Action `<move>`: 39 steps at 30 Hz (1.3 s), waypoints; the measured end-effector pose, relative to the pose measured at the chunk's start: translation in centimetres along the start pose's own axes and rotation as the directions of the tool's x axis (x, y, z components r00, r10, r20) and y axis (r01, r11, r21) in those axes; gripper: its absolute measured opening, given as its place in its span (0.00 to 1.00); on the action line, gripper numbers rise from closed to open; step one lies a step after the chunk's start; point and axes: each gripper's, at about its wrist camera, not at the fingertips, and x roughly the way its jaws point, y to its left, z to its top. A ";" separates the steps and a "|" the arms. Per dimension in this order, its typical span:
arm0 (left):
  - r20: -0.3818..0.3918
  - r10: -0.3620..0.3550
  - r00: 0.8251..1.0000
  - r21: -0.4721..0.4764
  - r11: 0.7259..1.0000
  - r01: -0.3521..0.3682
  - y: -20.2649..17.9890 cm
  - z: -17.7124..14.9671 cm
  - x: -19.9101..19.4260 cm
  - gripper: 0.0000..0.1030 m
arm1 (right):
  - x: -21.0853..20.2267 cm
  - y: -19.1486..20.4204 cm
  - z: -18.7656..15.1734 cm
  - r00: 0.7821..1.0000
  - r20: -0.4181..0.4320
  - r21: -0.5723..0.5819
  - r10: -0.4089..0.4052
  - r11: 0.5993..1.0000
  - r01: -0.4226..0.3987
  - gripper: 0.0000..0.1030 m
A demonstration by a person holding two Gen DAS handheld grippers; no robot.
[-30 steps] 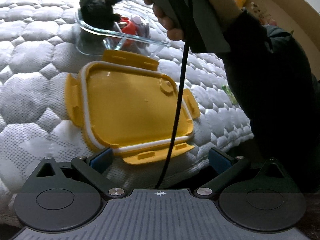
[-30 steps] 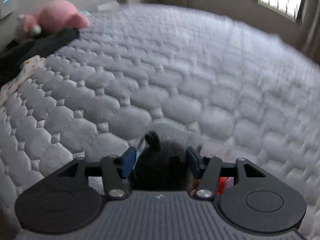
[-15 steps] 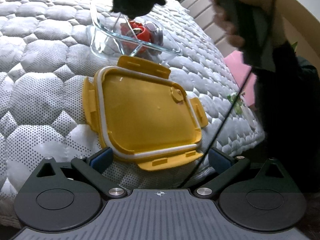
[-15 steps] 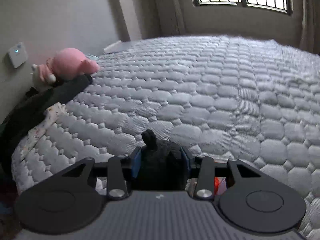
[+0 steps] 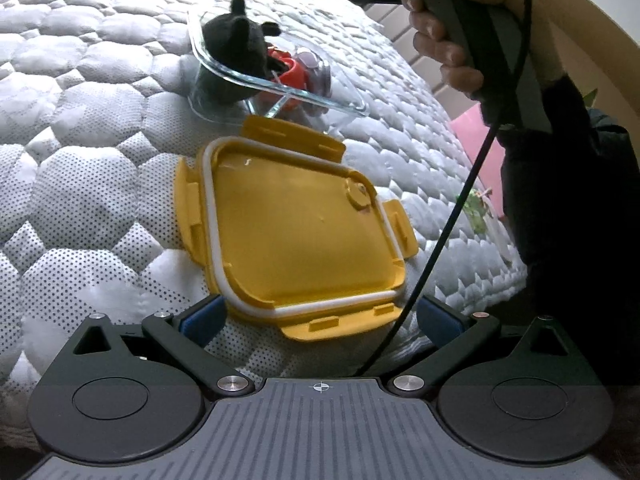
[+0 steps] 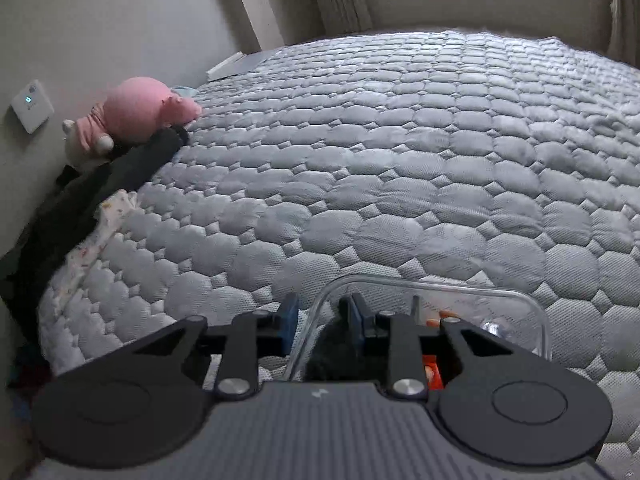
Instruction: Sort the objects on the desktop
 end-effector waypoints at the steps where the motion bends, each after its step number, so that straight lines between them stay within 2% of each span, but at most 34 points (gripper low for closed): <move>1: -0.003 0.000 1.000 -0.003 1.000 0.000 0.0 0.0 0.1 1.00 | -0.2 0.3 -0.2 0.999 0.023 -0.028 -0.037 0.999 0.038 0.30; 3: -0.005 0.002 1.000 0.000 1.000 -0.002 0.1 0.0 0.1 1.00 | -0.5 1.0 -0.5 0.993 0.064 -0.080 -0.098 0.991 0.103 0.31; 4: -0.006 0.004 1.000 0.003 1.000 -0.004 0.1 -0.1 0.0 1.00 | -0.8 1.0 -0.7 0.996 0.050 -0.090 -0.071 0.993 0.075 0.32; 6: -0.001 0.001 1.000 -0.002 1.000 -0.001 0.1 0.1 0.0 1.00 | -0.9 1.1 -1.2 1.000 -0.018 -0.091 -0.019 0.996 0.017 0.44; 7: 0.000 -0.002 1.000 -0.006 1.000 0.002 0.1 0.2 0.1 1.00 | -0.6 1.1 -1.6 0.998 -0.054 -0.096 -0.015 0.995 0.010 0.44; 12: -0.007 -0.004 1.000 0.004 1.000 0.004 -0.2 0.2 0.5 1.00 | 2.7 1.9 -3.6 0.987 -0.128 -0.150 -0.095 0.986 0.075 0.41; 15: -0.005 0.000 1.000 0.010 1.000 0.000 -0.3 0.1 0.4 1.00 | 4.5 2.1 -3.8 0.986 -0.084 -0.179 -0.141 0.976 0.124 0.46; 20: -0.008 0.000 1.000 -0.019 1.000 0.000 0.1 0.1 0.6 1.00 | 4.9 1.3 -2.8 0.991 -0.048 -0.119 -0.128 0.985 0.121 0.49; 25: -0.012 0.001 1.000 -0.001 1.000 -0.001 -0.3 -0.1 0.6 1.00 | 4.2 -0.3 -2.6 0.996 -0.059 -0.028 -0.069 0.997 0.067 0.51; 29: -0.005 0.003 1.000 -0.007 1.000 -0.003 0.0 -0.1 0.3 1.00 | 2.3 -1.4 -2.8 0.999 -0.033 0.064 -0.020 0.998 0.022 0.53; 32: -0.007 -0.001 1.000 -0.024 1.000 0.000 0.3 0.1 0.6 1.00 | 1.6 -0.6 -3.9 0.999 -0.039 0.003 -0.023 1.000 0.023 0.59; 35: -0.009 0.010 1.000 -0.017 1.000 -0.010 0.0 0.1 0.8 1.00 | 1.9 0.8 -5.2 0.999 -0.040 -0.086 -0.030 0.996 0.026 0.57; 37: -0.009 0.017 1.000 -0.004 1.000 -0.017 -0.2 0.0 0.8 1.00 | 2.7 1.9 -5.7 0.997 -0.022 -0.165 -0.070 0.984 0.065 0.57; 39: -0.009 0.016 1.000 -0.002 1.000 -0.016 -0.3 -0.1 0.7 1.00 | 3.9 3.0 -6.2 0.990 0.009 -0.265 -0.139 0.955 0.137 0.58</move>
